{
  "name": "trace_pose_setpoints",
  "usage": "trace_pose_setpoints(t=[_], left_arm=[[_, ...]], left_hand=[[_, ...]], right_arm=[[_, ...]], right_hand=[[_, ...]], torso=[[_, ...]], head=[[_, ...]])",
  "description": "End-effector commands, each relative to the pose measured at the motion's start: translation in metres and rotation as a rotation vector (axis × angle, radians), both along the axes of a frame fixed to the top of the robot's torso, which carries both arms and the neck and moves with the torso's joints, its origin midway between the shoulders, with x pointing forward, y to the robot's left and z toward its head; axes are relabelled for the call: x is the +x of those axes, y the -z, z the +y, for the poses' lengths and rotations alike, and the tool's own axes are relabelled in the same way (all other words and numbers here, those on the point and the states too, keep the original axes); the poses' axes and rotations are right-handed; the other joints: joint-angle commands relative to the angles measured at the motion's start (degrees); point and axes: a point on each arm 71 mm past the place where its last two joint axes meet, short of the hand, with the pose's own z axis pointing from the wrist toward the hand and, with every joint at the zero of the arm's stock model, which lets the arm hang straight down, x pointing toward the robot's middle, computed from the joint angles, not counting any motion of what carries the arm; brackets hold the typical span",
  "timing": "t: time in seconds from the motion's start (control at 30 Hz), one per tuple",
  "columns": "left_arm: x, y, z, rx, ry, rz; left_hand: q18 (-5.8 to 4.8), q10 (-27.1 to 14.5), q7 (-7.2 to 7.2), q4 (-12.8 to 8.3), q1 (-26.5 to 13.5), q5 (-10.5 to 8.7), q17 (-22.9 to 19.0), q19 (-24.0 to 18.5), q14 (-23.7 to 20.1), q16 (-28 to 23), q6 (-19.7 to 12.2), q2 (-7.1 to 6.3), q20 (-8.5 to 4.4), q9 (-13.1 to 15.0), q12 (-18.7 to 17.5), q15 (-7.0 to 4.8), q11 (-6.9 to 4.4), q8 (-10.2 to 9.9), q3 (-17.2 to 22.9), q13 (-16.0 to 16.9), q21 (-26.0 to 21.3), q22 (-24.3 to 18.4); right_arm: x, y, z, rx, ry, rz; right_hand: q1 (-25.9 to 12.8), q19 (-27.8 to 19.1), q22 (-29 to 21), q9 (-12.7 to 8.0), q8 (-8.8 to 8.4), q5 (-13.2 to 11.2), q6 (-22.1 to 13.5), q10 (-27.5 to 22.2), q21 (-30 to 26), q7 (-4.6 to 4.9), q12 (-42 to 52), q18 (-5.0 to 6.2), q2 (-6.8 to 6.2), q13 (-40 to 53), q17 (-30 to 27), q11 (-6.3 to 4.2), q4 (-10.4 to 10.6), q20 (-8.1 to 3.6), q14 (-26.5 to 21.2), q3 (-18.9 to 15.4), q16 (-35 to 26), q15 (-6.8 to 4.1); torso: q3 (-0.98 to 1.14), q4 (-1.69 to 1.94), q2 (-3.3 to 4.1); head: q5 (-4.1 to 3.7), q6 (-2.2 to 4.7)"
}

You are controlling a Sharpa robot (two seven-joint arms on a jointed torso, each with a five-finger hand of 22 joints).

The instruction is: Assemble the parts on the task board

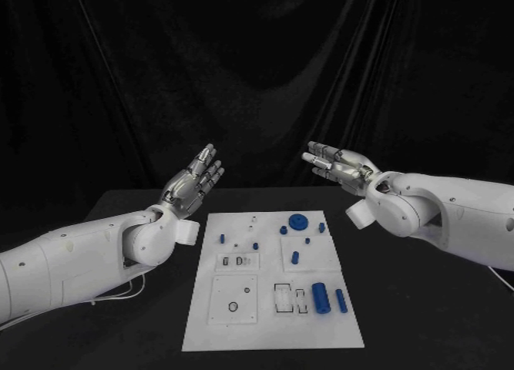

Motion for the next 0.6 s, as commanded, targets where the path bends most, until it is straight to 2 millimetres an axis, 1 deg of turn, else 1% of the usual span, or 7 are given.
trace_pose_setpoints(t=[0.03, 0.2, 0.27, 0.3, 0.4, 0.5, 0.6], left_arm=[[-0.004, -0.004, 0.003, 0.006, 0.0, -0.045], [-0.008, -0.006, 0.01, 0.009, -0.02, -0.052], [-0.009, -0.007, 0.013, 0.009, -0.026, -0.054], [-0.01, -0.007, 0.013, 0.009, -0.027, -0.054], [-0.012, -0.009, 0.016, 0.008, -0.032, -0.058], [-0.013, -0.01, 0.018, 0.006, -0.035, -0.061], [-0.015, -0.011, 0.019, 0.004, -0.033, -0.06]], left_hand=[[0.54, -0.1, 0.27, 0.0, 0.7, 0.49, -0.1, 0.0, 0.1, -0.2, 0.5, 0.05, -2.35, 0.1, 0.0, -3.71, 0.49, 0.3, 0.4, -0.1, -0.2, 0.0], [0.39, -0.1, 0.32, -0.1, 1.0, 0.72, -0.1, 0.0, 0.1, -0.2, 0.6, -0.06, -2.21, 0.1, 0.0, -3.41, 0.53, 0.3, 0.4, -0.1, -0.2, 0.0], [0.29, -0.1, 0.36, -0.1, 1.2, 0.84, -0.1, 0.0, 0.1, -0.2, 0.7, -0.12, -2.15, 0.1, 0.0, -3.24, 0.56, 0.4, 0.4, -0.1, -0.2, 0.0], [0.29, -0.1, 0.36, -0.1, 1.2, 0.84, -0.1, 0.0, 0.1, -0.2, 0.7, -0.12, -2.15, 0.1, 0.0, -3.24, 0.56, 0.4, 0.4, -0.1, -0.2, 0.0], [0.17, -0.1, 0.45, 0.0, 1.3, 0.95, -0.1, 0.0, 0.1, -0.2, 0.6, -0.15, -2.06, 0.1, 0.0, -3.03, 0.65, 0.4, 0.4, -0.1, -0.2, 0.0], [0.01, -0.1, 0.65, 0.0, 1.4, 1.12, -0.1, 0.0, 0.1, -0.2, 0.6, -0.14, -1.93, 0.1, 0.0, -2.73, 0.85, 0.3, 0.4, -0.1, -0.2, 0.0], [-0.08, -0.1, 0.74, 0.0, 1.5, 1.24, -0.1, 0.0, 0.1, -0.2, 0.6, -0.12, -1.87, 0.1, 0.0, -2.58, 0.94, 0.4, 0.5, -0.1, -0.2, 0.0]], right_arm=[[0.003, -0.002, 0.002, -0.187, -0.079, 0.054], [0.01, -0.014, 0.004, -0.313, -0.121, 0.058], [0.013, -0.017, 0.007, -0.388, -0.148, 0.048], [0.014, -0.018, 0.008, -0.405, -0.154, 0.043], [0.017, -0.024, 0.014, -0.532, -0.194, -0.032], [0.019, -0.03, 0.021, -0.662, -0.226, -0.146], [0.02, -0.036, 0.031, -0.809, -0.265, -0.294]], right_hand=[[1.1, 0.0, 0.0, 0.1, 0.14, 0.1, -0.1, 0.1, -0.1, 0.54, -0.2, 0.29, -0.01, 0.0, 0.0, 0.46, -0.9, 0.93, 0.0, -0.1, 0.0, 1.86], [3.5, 0.1, 0.1, 0.2, 0.38, -1.1, 0.8, 0.5, 0.1, 2.11, 0.2, -0.01, -0.47, 0.2, 0.0, 2.06, -3.5, 2.53, 0.0, 0.9, 0.0, 4.03], [5.1, 0.8, 0.4, 0.3, 0.44, -4.1, 1.1, 0.9, 0.6, 2.83, 0.5, -0.07, -0.91, 0.4, 0.0, 3.17, -5.3, 3.59, 0.0, 3.0, 0.0, 5.09], [5.3, 1.2, 0.6, 0.3, 0.5, -4.1, 1.3, 1.0, 0.9, 3.1, 0.6, 0.05, -1.12, 0.4, 0.0, 3.45, -5.7, 3.83, 0.0, 3.5, 0.0, 5.22], [6.3, 6.7, 2.5, 0.6, 1.0, -3.9, 3.4, 3.4, 4.5, 5.15, 1.7, -0.59, -2.51, 0.9, 0.8, 6.42, -8.4, 5.36, 3.3, 6.3, 1.0, 7.51], [7.0, 12.9, 3.8, 0.8, 1.25, -5.4, 5.2, 5.1, 7.4, 6.21, 2.1, -1.04, -3.62, 1.1, 1.7, 6.5, -9.5, 5.16, 9.5, 7.6, 2.3, 7.74], [7.6, 18.4, 4.3, 1.0, 1.33, -7.2, 7.1, 7.2, 9.1, 6.42, 2.3, -1.02, -4.61, 1.3, 2.2, 6.64, -10.3, 4.84, 14.2, 9.1, 2.9, 7.39]], torso=[[0.0, -0.03, 0.15], [-0.07, 0.1, 0.35], [-0.09, 0.11, 0.56], [-0.1, 0.12, 0.62], [-0.17, 0.19, 0.8], [-0.3, 0.2, 1.18], [-0.36, 0.25, 1.59]], head=[[-0.03, -0.57], [-0.04, -0.95], [-0.03, -1.08], [-0.02, -1.13], [0.02, -1.33], [0.13, -1.14], [0.19, -0.76]])
